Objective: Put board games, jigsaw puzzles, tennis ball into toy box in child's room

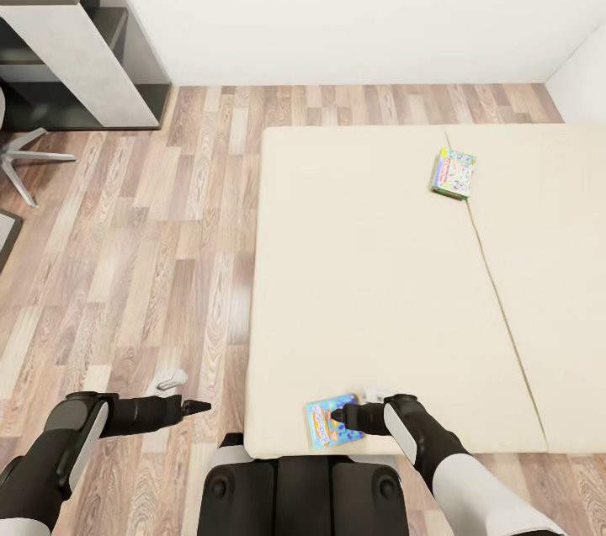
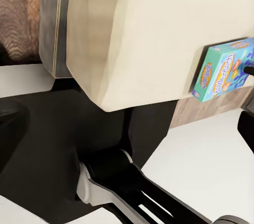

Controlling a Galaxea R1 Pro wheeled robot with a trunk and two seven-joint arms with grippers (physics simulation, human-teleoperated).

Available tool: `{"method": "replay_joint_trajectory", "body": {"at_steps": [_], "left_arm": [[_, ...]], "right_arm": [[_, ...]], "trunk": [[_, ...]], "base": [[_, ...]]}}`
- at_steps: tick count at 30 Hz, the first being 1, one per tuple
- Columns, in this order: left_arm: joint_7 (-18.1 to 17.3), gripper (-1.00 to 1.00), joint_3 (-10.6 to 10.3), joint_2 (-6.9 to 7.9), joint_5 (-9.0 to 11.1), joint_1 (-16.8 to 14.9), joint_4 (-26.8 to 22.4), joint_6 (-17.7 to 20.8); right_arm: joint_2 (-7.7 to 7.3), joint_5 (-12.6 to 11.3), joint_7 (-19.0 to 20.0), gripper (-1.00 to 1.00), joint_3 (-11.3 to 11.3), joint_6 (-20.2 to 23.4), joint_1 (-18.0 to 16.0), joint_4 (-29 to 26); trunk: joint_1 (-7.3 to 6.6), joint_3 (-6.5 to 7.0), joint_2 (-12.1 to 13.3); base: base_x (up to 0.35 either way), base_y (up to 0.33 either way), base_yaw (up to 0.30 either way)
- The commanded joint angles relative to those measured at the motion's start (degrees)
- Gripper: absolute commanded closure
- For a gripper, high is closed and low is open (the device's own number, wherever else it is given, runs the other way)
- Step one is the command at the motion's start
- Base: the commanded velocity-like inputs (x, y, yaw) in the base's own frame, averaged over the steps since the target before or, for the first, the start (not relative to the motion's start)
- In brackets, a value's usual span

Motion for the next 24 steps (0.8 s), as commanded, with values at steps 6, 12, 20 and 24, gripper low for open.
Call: {"method": "replay_joint_trajectory", "body": {"at_steps": [6, 12, 20, 24], "left_arm": [[-0.2, -1.0, 0.0, -0.02, 0.0, 0.0, 0.0, 0.4], [-0.2, -1.0, 0.0, -0.01, 0.0, 0.0, 0.0, 0.4], [-0.2, -1.0, 0.1, 0.0, 0.0, 0.0, 0.0, 0.4], [-0.2, -1.0, 0.1, 0.0, 0.0, 0.0, 0.0, 0.4]], "right_arm": [[-0.03, -0.2, 0.0, -1.0, 0.2, 0.3, 0.0, -0.1], [-0.03, -0.3, 0.0, -1.0, 0.2, 0.3, 0.0, -0.1], [-0.03, -0.3, 0.0, -1.0, 0.2, 0.3, 0.0, -0.1], [-0.03, -0.3, 0.0, -1.0, 0.2, 0.3, 0.0, -0.1]], "trunk": [[0.03, -0.06, -0.1], [0.03, -0.06, -0.1], [0.03, -0.06, -0.1], [0.03, -0.06, -0.1]], "base": [[0.0, 0.111, 0.0], [0.0, 0.041, 0.0], [0.0, 0.005, 0.0], [0.0, 0.0, 0.0]]}}
